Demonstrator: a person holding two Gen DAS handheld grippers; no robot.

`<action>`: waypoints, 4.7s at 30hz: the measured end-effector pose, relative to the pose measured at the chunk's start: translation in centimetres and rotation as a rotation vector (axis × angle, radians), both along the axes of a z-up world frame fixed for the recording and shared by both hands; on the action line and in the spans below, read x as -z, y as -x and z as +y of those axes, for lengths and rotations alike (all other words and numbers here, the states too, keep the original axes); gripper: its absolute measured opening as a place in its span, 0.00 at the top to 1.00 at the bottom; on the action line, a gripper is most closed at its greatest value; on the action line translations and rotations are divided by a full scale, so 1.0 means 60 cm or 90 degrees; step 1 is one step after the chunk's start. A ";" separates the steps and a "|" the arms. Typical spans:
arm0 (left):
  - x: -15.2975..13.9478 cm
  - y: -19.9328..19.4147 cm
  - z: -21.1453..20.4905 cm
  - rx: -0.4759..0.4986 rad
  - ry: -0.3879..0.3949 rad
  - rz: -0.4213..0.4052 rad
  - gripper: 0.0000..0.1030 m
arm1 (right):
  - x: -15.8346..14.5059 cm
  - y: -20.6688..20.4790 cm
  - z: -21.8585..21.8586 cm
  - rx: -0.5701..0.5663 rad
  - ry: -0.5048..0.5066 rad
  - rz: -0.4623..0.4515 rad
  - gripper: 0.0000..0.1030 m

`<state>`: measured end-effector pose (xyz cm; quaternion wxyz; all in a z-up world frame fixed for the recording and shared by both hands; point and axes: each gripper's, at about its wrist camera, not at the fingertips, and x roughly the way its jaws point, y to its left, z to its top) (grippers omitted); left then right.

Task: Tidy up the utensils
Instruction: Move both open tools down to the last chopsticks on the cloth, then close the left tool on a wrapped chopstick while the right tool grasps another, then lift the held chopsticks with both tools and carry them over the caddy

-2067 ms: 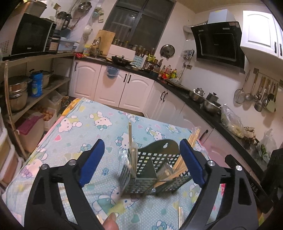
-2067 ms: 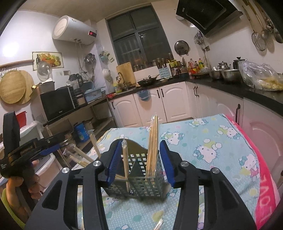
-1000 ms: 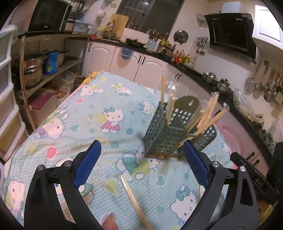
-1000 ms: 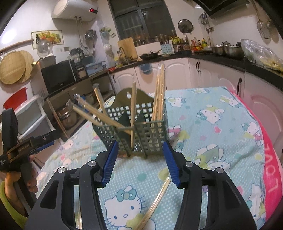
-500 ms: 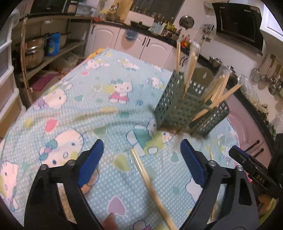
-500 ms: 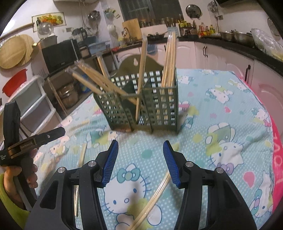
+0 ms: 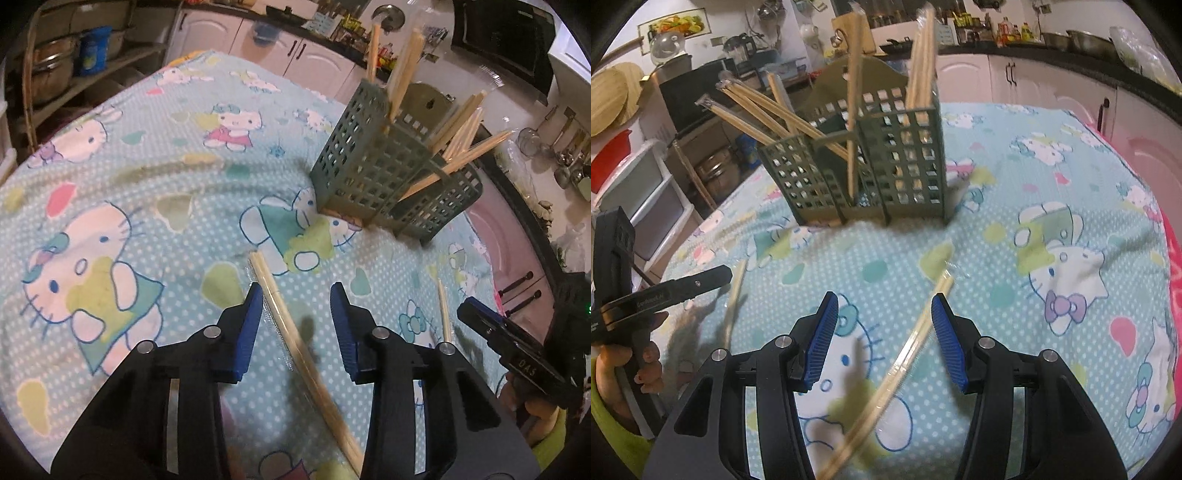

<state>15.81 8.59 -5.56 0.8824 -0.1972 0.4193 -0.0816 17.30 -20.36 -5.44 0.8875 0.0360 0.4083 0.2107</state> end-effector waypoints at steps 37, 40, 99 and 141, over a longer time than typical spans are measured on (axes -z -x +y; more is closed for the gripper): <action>0.015 -0.103 0.000 -0.032 -0.071 0.045 0.99 | 0.015 -0.105 -0.010 0.021 0.034 0.063 0.93; 0.000 -0.094 -0.004 -0.024 -0.057 0.024 0.99 | -0.002 -0.091 -0.022 0.022 0.012 0.048 0.93; -0.439 -0.138 -0.166 0.026 -0.011 -0.393 1.00 | -0.400 -0.061 -0.109 0.085 -0.121 -0.394 0.95; -0.279 -0.231 -0.195 0.031 -0.054 -0.293 0.98 | -0.232 -0.143 -0.094 0.089 -0.147 -0.344 0.94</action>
